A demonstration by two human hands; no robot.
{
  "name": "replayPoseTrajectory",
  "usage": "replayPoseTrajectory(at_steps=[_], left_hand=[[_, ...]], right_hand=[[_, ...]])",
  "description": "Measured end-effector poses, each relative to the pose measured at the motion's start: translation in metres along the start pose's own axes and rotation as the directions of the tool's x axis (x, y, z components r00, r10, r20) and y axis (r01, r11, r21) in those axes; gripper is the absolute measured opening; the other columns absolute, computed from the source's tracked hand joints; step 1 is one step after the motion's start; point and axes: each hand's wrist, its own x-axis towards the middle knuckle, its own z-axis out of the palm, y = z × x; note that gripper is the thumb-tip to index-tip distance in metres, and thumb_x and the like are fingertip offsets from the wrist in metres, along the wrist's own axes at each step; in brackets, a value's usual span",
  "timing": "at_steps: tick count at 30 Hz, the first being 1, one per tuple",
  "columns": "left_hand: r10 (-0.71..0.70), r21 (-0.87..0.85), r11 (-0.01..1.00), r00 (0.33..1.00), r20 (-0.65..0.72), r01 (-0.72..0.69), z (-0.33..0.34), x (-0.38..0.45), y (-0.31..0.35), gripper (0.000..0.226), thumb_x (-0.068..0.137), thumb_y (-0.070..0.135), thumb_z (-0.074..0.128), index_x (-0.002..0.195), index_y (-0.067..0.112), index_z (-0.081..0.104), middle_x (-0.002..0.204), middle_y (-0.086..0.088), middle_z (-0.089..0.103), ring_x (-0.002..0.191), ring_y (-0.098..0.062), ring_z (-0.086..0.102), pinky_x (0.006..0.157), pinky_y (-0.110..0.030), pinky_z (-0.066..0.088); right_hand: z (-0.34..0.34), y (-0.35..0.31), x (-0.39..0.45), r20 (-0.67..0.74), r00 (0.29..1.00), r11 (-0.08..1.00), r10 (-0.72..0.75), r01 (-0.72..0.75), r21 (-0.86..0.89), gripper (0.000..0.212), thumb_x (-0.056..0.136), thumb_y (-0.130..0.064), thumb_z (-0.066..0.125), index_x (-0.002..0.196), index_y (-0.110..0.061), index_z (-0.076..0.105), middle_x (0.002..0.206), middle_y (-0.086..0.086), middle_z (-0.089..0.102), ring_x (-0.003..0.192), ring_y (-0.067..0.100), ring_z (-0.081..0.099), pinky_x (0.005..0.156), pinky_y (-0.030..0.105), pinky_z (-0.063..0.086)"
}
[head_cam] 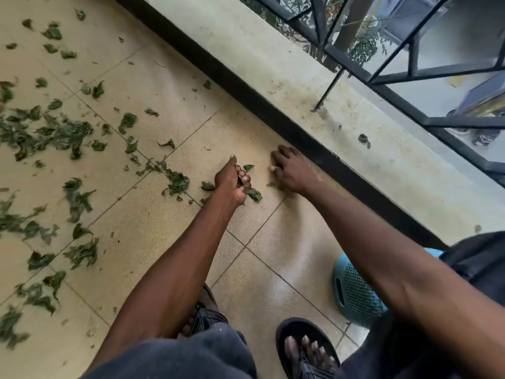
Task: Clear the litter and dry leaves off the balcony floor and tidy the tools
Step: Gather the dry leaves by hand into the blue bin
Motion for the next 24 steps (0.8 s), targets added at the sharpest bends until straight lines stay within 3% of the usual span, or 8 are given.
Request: replayPoseTrajectory(at_steps=[4, 7, 14, 17, 19, 21, 22, 24], left_hand=[[-0.006, 0.001, 1.0, 1.0, -0.009, 0.006, 0.006, 0.004, 0.0, 0.044, 0.1, 0.042, 0.05, 0.063, 0.02, 0.041, 0.054, 0.005, 0.039, 0.036, -0.008, 0.034, 0.033, -0.015, 0.019], [-0.014, -0.041, 0.999, 1.0, -0.009, 0.014, 0.005, 0.005, 0.004, 0.045, 0.1, 0.042, 0.051, 0.062, 0.019, 0.042, 0.053, 0.004, 0.04, 0.036, -0.008, 0.035, 0.033, -0.013, 0.022], [0.033, -0.025, 0.999, 0.999, -0.019, -0.033, 0.004, 0.001, -0.004, 0.037, 0.095, 0.04, 0.06, 0.07, 0.015, 0.048, 0.055, 0.004, 0.05, 0.043, -0.007, 0.049, 0.03, -0.017, 0.026], [0.05, 0.057, 0.997, 0.999, 0.003, -0.05, 0.008, 0.0, -0.012, 0.039, 0.093, 0.044, 0.062, 0.068, 0.017, 0.048, 0.054, 0.006, 0.046, 0.04, -0.005, 0.041, 0.032, -0.017, 0.021], [0.063, 0.115, 0.991, 0.998, 0.019, -0.065, 0.013, 0.0, -0.015, 0.039, 0.094, 0.046, 0.059, 0.069, 0.018, 0.049, 0.052, 0.007, 0.043, 0.039, -0.005, 0.036, 0.033, -0.018, 0.019], [0.087, 0.207, 0.974, 0.995, 0.038, -0.093, 0.021, -0.002, -0.018, 0.039, 0.097, 0.049, 0.052, 0.08, 0.014, 0.056, 0.053, 0.005, 0.041, 0.04, -0.007, 0.035, 0.034, -0.017, 0.019], [0.091, 0.257, 0.961, 0.995, 0.049, -0.1, 0.024, 0.0, -0.02, 0.044, 0.097, 0.052, 0.049, 0.087, 0.011, 0.06, 0.055, 0.004, 0.043, 0.041, -0.008, 0.036, 0.036, -0.017, 0.021], [0.048, 0.319, 0.944, 0.993, 0.104, -0.08, 0.033, 0.003, -0.025, 0.059, 0.09, 0.063, 0.05, 0.098, 0.007, 0.066, 0.067, -0.003, 0.056, 0.052, -0.013, 0.049, 0.047, -0.02, 0.034]], right_hand=[[0.027, -0.016, -0.028, -0.007, 0.996, 0.978, 0.091, -0.088, 0.188, 0.061, 0.1, -0.037, 0.045, 0.153, -0.015, 0.025, 0.161, 0.011, 0.015, 0.148, 0.029, 0.011, 0.121, 0.047, 0.015], [0.05, -0.029, -0.051, 0.012, 1.0, 0.993, 0.01, -0.011, 0.118, 0.062, 0.097, -0.019, 0.048, 0.153, -0.019, 0.023, 0.162, 0.009, 0.01, 0.149, 0.031, 0.008, 0.119, 0.053, 0.02], [0.042, -0.03, -0.09, -0.136, 0.972, 0.981, -0.193, 0.188, -0.051, 0.036, 0.104, -0.016, 0.038, 0.135, -0.003, 0.051, 0.143, 0.013, 0.047, 0.124, 0.028, 0.051, 0.101, 0.04, 0.048], [0.024, -0.02, -0.073, -0.27, 0.952, 0.971, 0.142, -0.082, 0.223, 0.029, 0.094, -0.006, 0.047, 0.113, -0.003, 0.069, 0.122, 0.009, 0.066, 0.108, 0.022, 0.063, 0.095, 0.036, 0.052], [0.011, -0.018, -0.061, -0.22, 0.842, 0.712, 0.492, -0.244, 0.658, 0.025, 0.084, 0.006, 0.057, 0.101, -0.002, 0.075, 0.104, 0.008, 0.074, 0.099, 0.019, 0.068, 0.093, 0.036, 0.055], [-0.005, -0.029, -0.059, 0.023, 0.792, 0.235, 0.611, -0.209, 0.949, 0.022, 0.081, 0.012, 0.064, 0.097, 0.002, 0.074, 0.093, 0.009, 0.074, 0.093, 0.024, 0.069, 0.087, 0.036, 0.058], [-0.013, -0.039, -0.061, 0.054, 0.811, 0.138, 0.583, -0.164, 0.977, 0.022, 0.081, 0.012, 0.064, 0.099, 0.002, 0.073, 0.093, 0.009, 0.073, 0.093, 0.025, 0.069, 0.084, 0.035, 0.058], [-0.027, -0.058, -0.066, -0.011, 0.869, 0.281, 0.495, -0.148, 0.948, 0.025, 0.085, 0.01, 0.059, 0.104, -0.001, 0.073, 0.099, 0.01, 0.073, 0.09, 0.022, 0.07, 0.08, 0.03, 0.059]])
